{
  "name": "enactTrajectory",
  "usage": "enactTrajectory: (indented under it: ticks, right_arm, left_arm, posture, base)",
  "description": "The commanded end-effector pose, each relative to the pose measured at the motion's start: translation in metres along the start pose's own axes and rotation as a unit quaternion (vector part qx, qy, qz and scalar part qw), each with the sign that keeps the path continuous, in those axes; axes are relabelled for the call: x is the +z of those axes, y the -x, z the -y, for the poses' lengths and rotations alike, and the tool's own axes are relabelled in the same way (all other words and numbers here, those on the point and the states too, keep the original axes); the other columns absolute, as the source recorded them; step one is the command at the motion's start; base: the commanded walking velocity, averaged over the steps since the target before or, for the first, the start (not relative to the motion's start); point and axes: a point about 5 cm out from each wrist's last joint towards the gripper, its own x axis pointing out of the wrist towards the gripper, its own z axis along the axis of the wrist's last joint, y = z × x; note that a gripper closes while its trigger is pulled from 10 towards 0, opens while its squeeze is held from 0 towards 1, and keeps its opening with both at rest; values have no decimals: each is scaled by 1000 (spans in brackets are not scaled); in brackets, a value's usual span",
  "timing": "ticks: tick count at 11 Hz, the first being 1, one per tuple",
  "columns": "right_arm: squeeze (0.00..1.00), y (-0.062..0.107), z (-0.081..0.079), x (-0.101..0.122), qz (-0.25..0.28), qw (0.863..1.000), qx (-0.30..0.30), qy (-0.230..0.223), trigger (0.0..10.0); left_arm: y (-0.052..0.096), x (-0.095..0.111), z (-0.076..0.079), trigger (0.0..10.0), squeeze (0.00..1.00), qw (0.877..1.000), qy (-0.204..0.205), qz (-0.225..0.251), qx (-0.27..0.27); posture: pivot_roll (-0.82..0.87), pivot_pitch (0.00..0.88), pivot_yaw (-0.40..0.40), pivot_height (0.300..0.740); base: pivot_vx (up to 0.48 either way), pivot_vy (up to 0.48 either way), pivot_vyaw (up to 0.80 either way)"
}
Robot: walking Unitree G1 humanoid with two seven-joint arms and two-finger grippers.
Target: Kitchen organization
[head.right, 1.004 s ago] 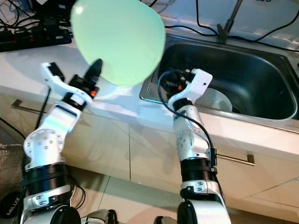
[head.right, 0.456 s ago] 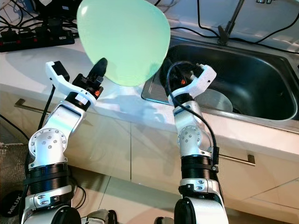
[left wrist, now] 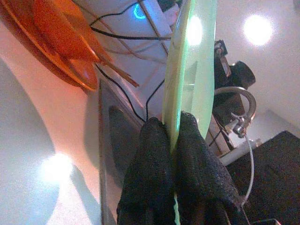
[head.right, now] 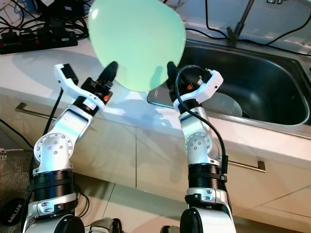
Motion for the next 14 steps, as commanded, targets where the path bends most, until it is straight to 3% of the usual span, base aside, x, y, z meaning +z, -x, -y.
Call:
enactTrajectory:
  ticks: [1, 4, 5, 6, 9, 12, 13, 14]
  right_arm:
    - [0, 1, 0, 2, 2, 1000, 0, -7, 10000]
    - [0, 1, 3, 2, 6, 1000, -10, -24, 10000]
    - [0, 1, 3, 4, 16, 999, -10, -48, 2627]
    - [0, 1, 3, 5, 19, 998, -10, -54, 0]
    - [0, 3, 5, 10, 38, 992, -5, -123, 0]
    - [0, 3, -1, 9, 32, 991, 17, -132, 0]
    - [0, 3, -1, 7, 28, 990, 20, -135, 902]
    - [0, 4, -2, 6, 24, 990, 24, -138, 10000]
  left_arm:
    - [-3, 2, 15, 10000, 0, 999, 1, 3, -45]
    - [-3, -4, 17, 10000, 0, 998, 1, -13, -56]
    - [-3, -5, 16, 10000, 0, 998, 1, -16, -55]
    - [-3, -5, 16, 10000, 0, 998, 1, -16, -55]
    - [-3, -6, 12, 10000, 0, 999, 5, -20, -50]
    - [-2, -11, 12, 10000, 0, 998, 14, -35, -58]
    - [-2, -14, 13, 10000, 0, 997, 18, -43, -63]
    - [-2, -16, 13, 10000, 0, 997, 20, -49, -63]
  posture:
    - [49, 56, -23, 740]
    - [51, 61, -22, 740]
    - [50, 66, -23, 740]
    - [50, 70, -22, 740]
    - [53, 78, -22, 740]
    - [54, 83, -23, 740]
    - [55, 83, -23, 740]
    - [55, 83, -22, 740]
  base:
    - [0, 0, 0]
    - [0, 0, 0]
    - [0, 0, 0]
    - [0, 0, 0]
    - [0, 0, 0]
    - [0, 0, 0]
    - [0, 0, 0]
    - [0, 0, 0]
